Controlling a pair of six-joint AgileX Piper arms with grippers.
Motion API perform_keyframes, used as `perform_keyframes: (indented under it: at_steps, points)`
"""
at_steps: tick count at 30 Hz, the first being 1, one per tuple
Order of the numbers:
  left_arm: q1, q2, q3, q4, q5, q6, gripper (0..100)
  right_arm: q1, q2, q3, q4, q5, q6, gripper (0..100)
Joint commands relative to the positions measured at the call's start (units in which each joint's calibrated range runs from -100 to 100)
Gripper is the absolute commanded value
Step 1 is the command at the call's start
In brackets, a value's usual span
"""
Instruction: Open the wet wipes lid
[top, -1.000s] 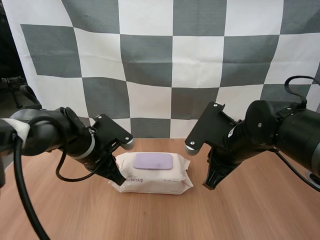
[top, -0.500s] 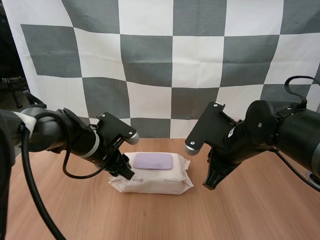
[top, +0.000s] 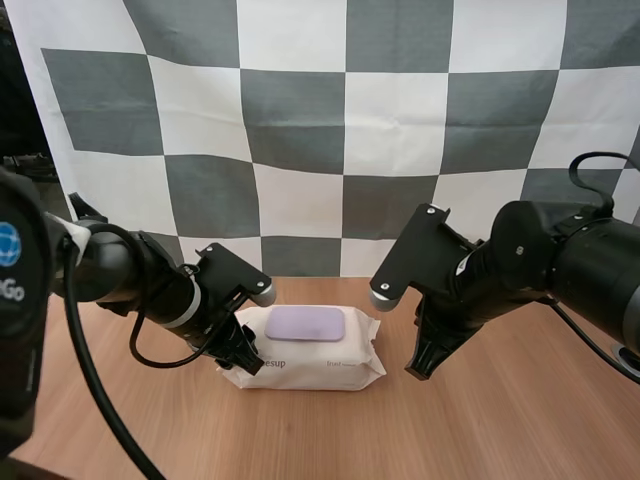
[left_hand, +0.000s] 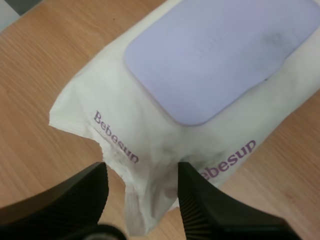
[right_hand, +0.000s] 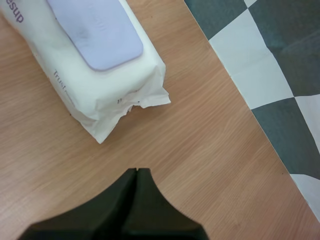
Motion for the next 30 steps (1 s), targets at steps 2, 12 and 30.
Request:
perform_keyframes:
  at_steps: [2,12,30]
  points:
    - [0.02,2.32,0.11,-2.21,-1.31,2.59,70,0.01,-0.03,-0.02,-0.07,-0.65,0.0,0]
    - [0.02,2.32,0.11,-4.92,2.25,5.61,70,0.01,-0.03,-0.02,-0.07,-1.22,0.0,0]
    - [0.02,7.82,0.11,-5.03,-0.64,6.7,45,0.01,-0.03,-0.02,-0.07,-0.52,0.0,0]
